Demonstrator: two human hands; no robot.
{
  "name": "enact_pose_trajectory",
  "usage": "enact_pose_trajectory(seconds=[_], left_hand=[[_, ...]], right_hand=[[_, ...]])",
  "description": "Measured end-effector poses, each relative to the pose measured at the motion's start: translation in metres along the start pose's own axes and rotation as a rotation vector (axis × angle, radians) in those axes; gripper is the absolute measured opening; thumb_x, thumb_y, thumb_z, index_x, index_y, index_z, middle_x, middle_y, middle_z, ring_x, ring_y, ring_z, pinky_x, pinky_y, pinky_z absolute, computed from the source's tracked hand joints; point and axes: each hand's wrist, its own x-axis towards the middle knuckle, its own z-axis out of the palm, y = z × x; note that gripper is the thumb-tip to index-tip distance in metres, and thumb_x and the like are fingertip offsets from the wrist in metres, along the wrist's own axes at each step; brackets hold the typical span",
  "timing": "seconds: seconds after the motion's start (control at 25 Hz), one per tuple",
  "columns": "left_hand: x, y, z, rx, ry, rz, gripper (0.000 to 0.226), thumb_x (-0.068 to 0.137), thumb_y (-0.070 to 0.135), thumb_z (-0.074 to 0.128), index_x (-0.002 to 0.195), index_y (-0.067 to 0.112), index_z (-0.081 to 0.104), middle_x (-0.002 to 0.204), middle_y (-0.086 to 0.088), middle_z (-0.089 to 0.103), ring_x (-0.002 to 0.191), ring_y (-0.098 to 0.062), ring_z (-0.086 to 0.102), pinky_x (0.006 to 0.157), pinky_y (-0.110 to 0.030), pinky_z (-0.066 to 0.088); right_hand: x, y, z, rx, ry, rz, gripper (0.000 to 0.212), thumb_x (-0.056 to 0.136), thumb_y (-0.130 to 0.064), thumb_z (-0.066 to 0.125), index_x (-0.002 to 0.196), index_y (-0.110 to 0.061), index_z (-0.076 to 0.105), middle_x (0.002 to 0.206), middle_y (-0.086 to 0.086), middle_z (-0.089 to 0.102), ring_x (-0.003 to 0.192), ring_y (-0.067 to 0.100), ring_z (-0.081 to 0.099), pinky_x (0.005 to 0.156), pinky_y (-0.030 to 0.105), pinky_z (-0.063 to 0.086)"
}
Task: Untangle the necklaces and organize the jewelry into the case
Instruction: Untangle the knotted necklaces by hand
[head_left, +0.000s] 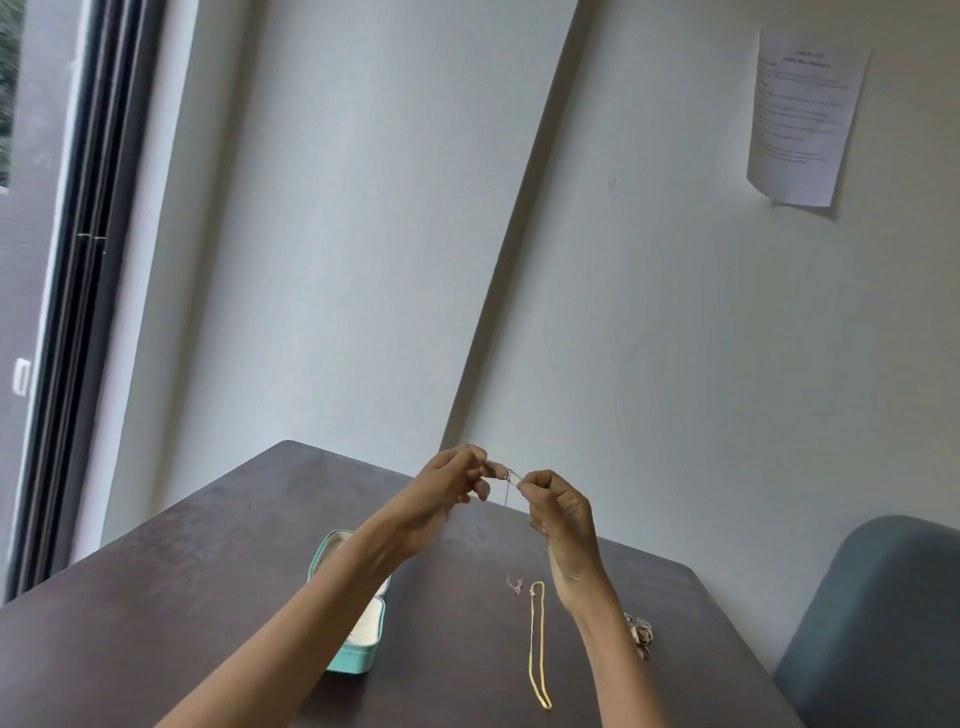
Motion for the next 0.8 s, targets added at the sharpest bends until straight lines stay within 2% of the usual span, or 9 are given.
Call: enact_pose_trajectory(seconds=[0.16,0.28,0.36,0.48,0.6,0.68,0.72,0.8], left_hand=[[-0.007,-0.012,0.015,-0.33,0.018,-0.104,0.018,0.091,0.017,0.04,0.077,0.023,0.048,0.073,0.01,0.064,0.052,-0.007,0.045,0.06,-0.025,0.027],[-0.007,-0.025,0.022,-0.576,0.02,-0.151,0.018,0.089,0.015,0.036,0.074,0.021,0.043,0.061,0.01,0.052,0.044,-0.007,0.038,0.057,-0.025,0.025],[-0.006,-0.031,0.021,-0.631,0.027,-0.208,0.019,0.086,0.016,0.038,0.068,0.02,0.04,0.054,0.007,0.042,0.041,-0.009,0.032,0.056,-0.026,0.023],[-0.006,-0.035,0.018,-0.432,0.003,-0.257,0.021,0.088,0.021,0.045,0.066,0.021,0.042,0.053,0.007,0.041,0.045,-0.009,0.03,0.055,-0.026,0.024],[-0.007,-0.03,0.014,0.118,-0.078,-0.099,0.019,0.086,0.019,0.061,0.068,0.023,0.061,0.059,0.008,0.053,0.054,-0.007,0.039,0.053,-0.017,0.03],[-0.006,-0.022,0.012,0.443,-0.167,-0.018,0.023,0.085,0.022,0.069,0.062,0.026,0.068,0.059,0.009,0.059,0.053,-0.003,0.045,0.053,-0.012,0.035],[-0.004,-0.017,0.01,0.505,-0.18,-0.008,0.023,0.085,0.022,0.069,0.062,0.025,0.068,0.058,0.009,0.061,0.051,-0.001,0.047,0.052,-0.011,0.038],[0.001,-0.013,0.003,0.453,-0.192,-0.038,0.02,0.089,0.012,0.063,0.07,0.017,0.068,0.062,0.006,0.066,0.052,0.0,0.054,0.055,-0.015,0.042]], right_hand=[[0.0,0.013,0.009,0.141,0.118,0.045,0.007,0.078,-0.02,0.062,0.071,-0.018,0.059,0.05,-0.012,0.033,0.048,0.005,0.025,0.054,0.022,0.023],[-0.001,0.02,0.017,0.272,0.134,0.124,0.005,0.072,-0.021,0.058,0.071,-0.017,0.056,0.052,-0.009,0.03,0.048,0.005,0.026,0.056,0.026,0.023],[-0.003,0.025,0.019,0.381,0.118,0.175,0.015,0.075,-0.02,0.055,0.063,-0.019,0.045,0.056,-0.007,0.028,0.05,0.007,0.028,0.058,0.026,0.025],[-0.004,0.028,0.012,0.551,0.116,0.288,0.021,0.086,-0.016,0.046,0.065,-0.018,0.042,0.059,-0.005,0.032,0.056,0.01,0.03,0.06,0.025,0.028],[-0.004,0.03,0.0,0.624,0.079,0.337,0.017,0.083,-0.015,0.044,0.066,-0.015,0.048,0.063,-0.002,0.04,0.059,0.011,0.039,0.065,0.026,0.033],[-0.005,0.032,-0.003,0.597,0.051,0.336,0.016,0.08,-0.015,0.044,0.063,-0.014,0.047,0.064,-0.001,0.043,0.062,0.012,0.043,0.066,0.027,0.033],[-0.006,0.034,-0.004,0.586,0.043,0.34,0.015,0.078,-0.015,0.045,0.063,-0.014,0.047,0.065,-0.001,0.044,0.063,0.012,0.043,0.066,0.027,0.033],[-0.008,0.04,-0.004,0.588,0.038,0.339,0.011,0.075,-0.017,0.049,0.064,-0.015,0.047,0.068,-0.001,0.045,0.065,0.012,0.042,0.066,0.027,0.032]])
